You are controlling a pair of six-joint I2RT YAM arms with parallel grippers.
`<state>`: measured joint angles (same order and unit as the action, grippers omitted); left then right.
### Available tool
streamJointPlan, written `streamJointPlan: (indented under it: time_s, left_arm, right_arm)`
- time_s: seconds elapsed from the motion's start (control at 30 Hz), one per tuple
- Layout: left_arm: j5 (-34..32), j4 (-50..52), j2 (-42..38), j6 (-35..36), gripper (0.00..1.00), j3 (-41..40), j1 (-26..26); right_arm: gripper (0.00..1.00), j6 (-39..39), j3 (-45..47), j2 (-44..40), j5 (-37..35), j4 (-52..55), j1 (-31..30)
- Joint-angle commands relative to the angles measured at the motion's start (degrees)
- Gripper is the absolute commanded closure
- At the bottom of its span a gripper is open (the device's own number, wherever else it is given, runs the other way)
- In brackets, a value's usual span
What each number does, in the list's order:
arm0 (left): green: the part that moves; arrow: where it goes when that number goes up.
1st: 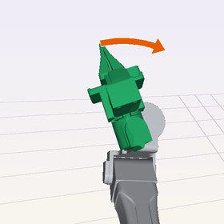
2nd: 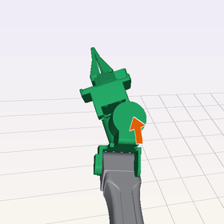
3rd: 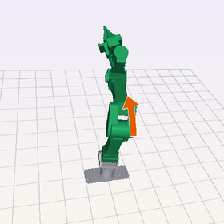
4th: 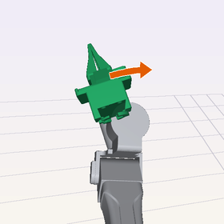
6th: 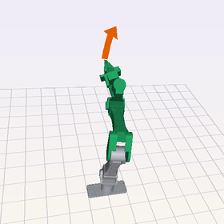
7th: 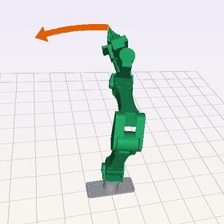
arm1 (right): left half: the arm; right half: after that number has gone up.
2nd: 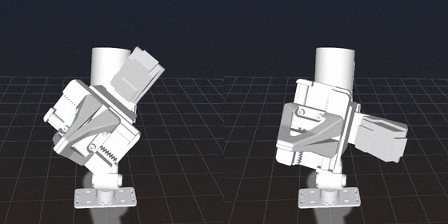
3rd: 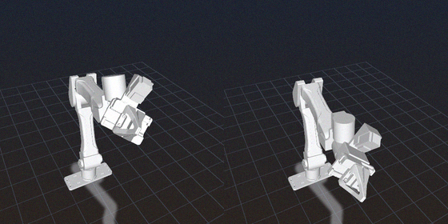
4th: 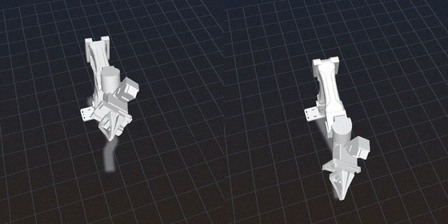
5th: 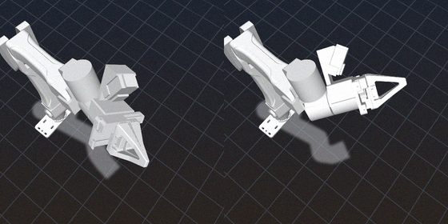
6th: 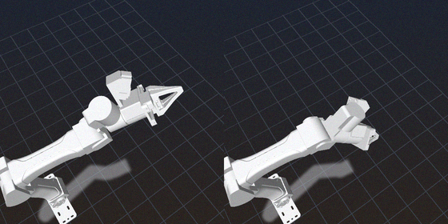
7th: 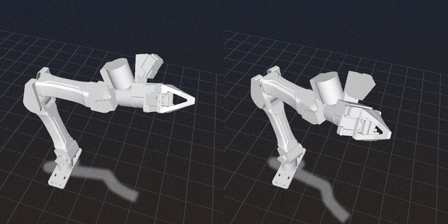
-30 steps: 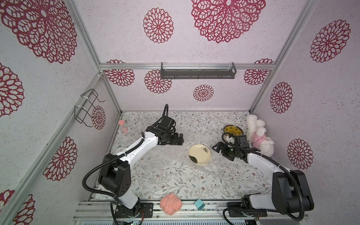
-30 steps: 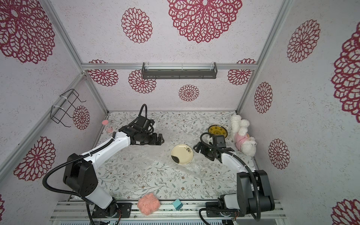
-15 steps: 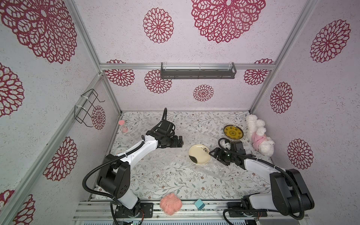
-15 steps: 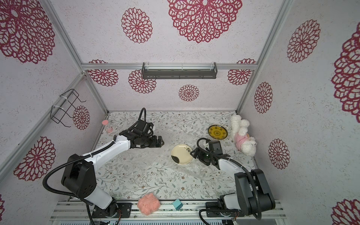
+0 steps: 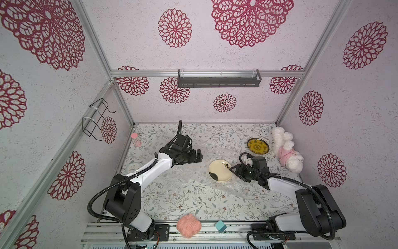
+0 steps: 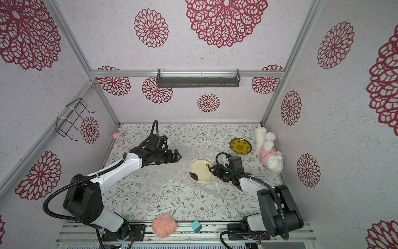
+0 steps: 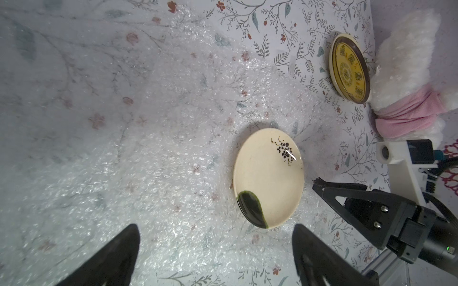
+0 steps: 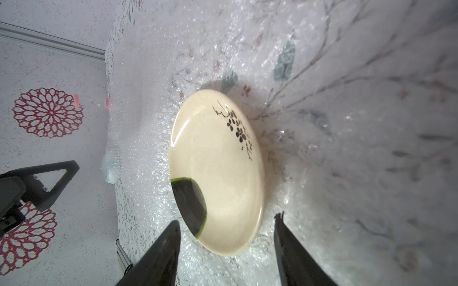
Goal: Unpack dinner plates from bubble wrap
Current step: Pick up the plate from the bubble wrap.
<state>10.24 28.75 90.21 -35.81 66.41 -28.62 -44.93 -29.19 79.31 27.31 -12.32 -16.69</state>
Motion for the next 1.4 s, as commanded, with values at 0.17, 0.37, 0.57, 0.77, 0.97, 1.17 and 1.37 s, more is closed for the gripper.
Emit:
streamJointPlan:
  time_s: [0.17,0.37,0.57,0.77,0.97,1.17,1.37]
  left_arm:
    - [0.3,-2.2,-1.4,-1.4,0.03,-0.3,-0.3]
    - [0.5,-2.5,-1.5,-1.5,0.03,-0.7,-0.4]
    - [0.4,-2.6,-1.8,-1.6,0.03,-1.1,-0.3]
    - [0.3,-2.8,-1.9,-1.6,0.03,-1.6,-0.3]
    - [0.3,-2.7,-2.1,-1.8,0.02,-1.6,-0.4]
    - [-0.1,-3.5,-3.4,-2.3,0.03,-3.0,-0.4]
    - [0.0,-3.4,-3.9,-2.2,0.03,-3.7,-0.3]
  right_arm:
    - [0.41,-2.7,0.8,2.2,-1.2,-4.6,-1.5]
    - [0.41,-3.7,1.1,3.2,-2.1,-6.0,-2.1]
    - [0.45,-4.8,1.3,5.1,-2.8,-7.7,-2.7]
    - [0.51,-5.8,1.2,6.3,-2.3,-9.7,-3.1]
    - [0.57,-6.6,1.2,7.5,-2.9,-11.3,-3.6]
    - [0.61,-6.9,1.5,9.4,-4.0,-12.4,-3.9]
    - [0.66,-8.4,3.0,11.4,-5.3,-16.1,-4.1]
